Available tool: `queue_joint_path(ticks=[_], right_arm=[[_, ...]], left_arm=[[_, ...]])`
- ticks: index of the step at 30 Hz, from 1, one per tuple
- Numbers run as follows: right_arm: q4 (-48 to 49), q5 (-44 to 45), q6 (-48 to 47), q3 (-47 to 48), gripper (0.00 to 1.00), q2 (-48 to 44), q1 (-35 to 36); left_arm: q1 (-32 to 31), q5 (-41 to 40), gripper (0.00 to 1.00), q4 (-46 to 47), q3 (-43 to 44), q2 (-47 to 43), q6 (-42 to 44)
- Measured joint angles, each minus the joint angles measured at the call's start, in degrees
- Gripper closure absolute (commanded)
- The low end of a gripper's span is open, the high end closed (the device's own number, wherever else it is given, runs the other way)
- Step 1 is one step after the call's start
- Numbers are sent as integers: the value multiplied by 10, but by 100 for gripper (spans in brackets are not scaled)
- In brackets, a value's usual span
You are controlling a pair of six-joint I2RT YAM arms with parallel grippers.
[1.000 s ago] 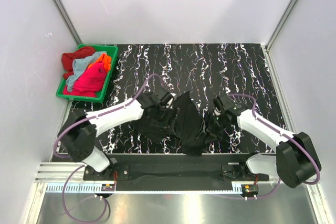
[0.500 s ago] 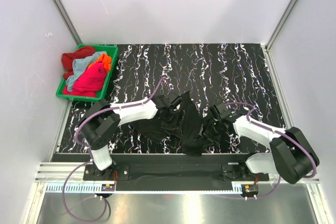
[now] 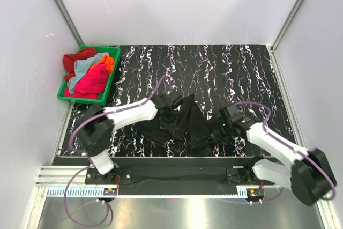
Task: Fold and stack the t-shirts
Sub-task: Flatten the tshirt out
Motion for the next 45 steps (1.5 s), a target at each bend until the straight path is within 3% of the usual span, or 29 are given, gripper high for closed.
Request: queue_joint_path(ticks=[4,13,18,27,38,42,45], right_arm=[[-100,48,-36,89,100,-75,0],[-295,192,-136,417,100,-172,-1],[-362,269,-152,526,100,-203,-1],[-425,328,-162,544,100,-146,-2],[-452,314,-87,478,100,-280,-2],[-464,325,-66,472,100,-226,-2],[-476,353,-80,511,100,-120,-9]], left_arm=[[0,-44,100,-59,18,-110,29],[2,-120,100,-163,83,-404,58],[2,-206,100,-250,138,-489,46],[8,-390,100,-333,272,-440,35],[8,-399,100,-320,308,-497,50],[15,-410,100,-322,333,-440,64],[58,-403,100,-314,380,-351,84]])
